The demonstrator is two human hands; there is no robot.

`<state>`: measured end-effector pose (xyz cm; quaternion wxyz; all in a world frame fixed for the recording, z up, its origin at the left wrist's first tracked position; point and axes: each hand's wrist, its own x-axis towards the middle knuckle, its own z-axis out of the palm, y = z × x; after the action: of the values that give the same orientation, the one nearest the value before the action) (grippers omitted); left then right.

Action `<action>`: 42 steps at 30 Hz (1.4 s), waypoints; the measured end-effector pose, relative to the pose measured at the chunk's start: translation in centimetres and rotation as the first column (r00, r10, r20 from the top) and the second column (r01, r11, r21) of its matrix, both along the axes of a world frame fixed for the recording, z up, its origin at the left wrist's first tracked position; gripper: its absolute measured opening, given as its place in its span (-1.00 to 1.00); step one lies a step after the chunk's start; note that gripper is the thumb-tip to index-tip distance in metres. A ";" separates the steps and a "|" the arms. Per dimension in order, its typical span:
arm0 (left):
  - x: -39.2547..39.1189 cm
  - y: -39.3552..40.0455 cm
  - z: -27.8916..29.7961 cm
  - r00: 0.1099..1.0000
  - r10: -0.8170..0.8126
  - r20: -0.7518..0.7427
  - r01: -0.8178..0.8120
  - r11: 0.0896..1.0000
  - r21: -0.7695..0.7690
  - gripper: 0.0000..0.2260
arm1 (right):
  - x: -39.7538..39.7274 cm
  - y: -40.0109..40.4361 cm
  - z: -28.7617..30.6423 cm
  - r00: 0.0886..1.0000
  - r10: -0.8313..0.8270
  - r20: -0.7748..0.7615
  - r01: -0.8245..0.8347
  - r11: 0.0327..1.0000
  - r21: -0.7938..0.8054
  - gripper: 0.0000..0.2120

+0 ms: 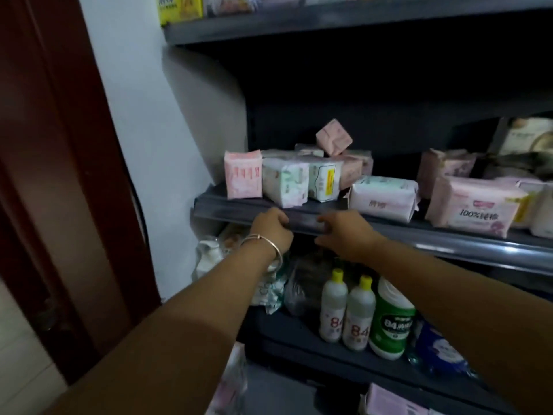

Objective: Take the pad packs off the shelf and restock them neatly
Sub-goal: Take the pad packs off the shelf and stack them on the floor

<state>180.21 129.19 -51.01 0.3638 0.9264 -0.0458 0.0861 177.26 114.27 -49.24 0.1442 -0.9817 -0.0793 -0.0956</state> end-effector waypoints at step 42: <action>11.9 -1.9 14.0 0.847 -0.529 0.043 0.234 0.445 0.864 -0.39 | 10.4 -2.0 9.9 0.917 -0.327 0.227 0.309 0.944 0.113 -0.48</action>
<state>192.16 127.30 -37.03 -0.1232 0.9230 -0.3473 0.1110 187.65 112.28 -39.32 0.1527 -0.9563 0.0677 -0.2400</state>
